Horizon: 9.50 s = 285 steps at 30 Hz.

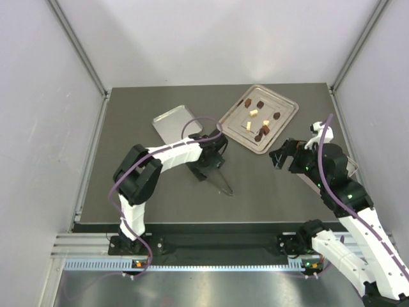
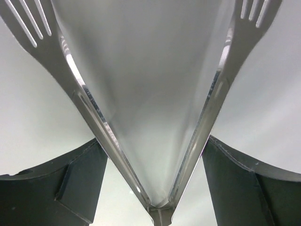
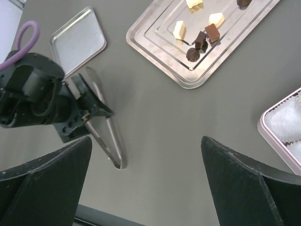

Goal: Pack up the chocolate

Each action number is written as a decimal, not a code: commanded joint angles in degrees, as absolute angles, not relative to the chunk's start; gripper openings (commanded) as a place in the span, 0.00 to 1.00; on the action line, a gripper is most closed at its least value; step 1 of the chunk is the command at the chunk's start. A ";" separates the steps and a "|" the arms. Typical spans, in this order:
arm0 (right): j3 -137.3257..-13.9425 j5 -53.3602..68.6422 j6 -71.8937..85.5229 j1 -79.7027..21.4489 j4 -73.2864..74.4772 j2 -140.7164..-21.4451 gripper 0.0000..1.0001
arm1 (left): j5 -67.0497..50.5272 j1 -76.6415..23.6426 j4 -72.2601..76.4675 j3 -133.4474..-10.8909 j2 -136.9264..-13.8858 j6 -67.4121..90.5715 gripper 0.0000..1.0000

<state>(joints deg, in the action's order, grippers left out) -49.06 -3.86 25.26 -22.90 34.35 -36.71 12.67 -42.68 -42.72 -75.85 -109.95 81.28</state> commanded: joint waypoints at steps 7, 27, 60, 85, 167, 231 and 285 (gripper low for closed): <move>-47.81 -3.87 25.31 -23.64 34.81 -35.42 1.00 | 12.48 -43.95 -48.34 -83.49 -115.49 79.46 0.99; -56.51 -4.92 24.96 -28.37 34.10 -56.05 1.00 | 3.83 -32.39 -30.35 -70.54 -87.03 53.28 0.99; -67.59 -5.89 11.26 -49.04 15.29 -100.63 0.93 | 3.68 -20.57 -39.29 -58.62 -36.13 17.24 0.99; -71.36 -10.55 8.96 -52.12 18.37 -106.70 0.89 | 9.76 -20.65 -39.29 -56.25 -32.43 15.47 0.99; -68.64 -11.16 13.79 -49.92 17.40 -110.04 0.80 | 6.33 -20.65 -39.37 -56.51 -34.54 18.63 0.99; -92.26 -12.82 10.28 -17.23 49.75 -94.12 0.52 | -17.05 -20.65 -14.86 -43.59 -54.75 29.71 0.96; -94.31 -10.99 12.92 -9.49 41.31 -108.81 0.42 | -11.43 -20.65 -27.16 -51.15 -59.94 18.11 0.97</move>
<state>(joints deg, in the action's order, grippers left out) -94.41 -12.10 12.64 -10.22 42.92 -113.65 -11.92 -20.67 -28.18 -50.46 -61.28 19.27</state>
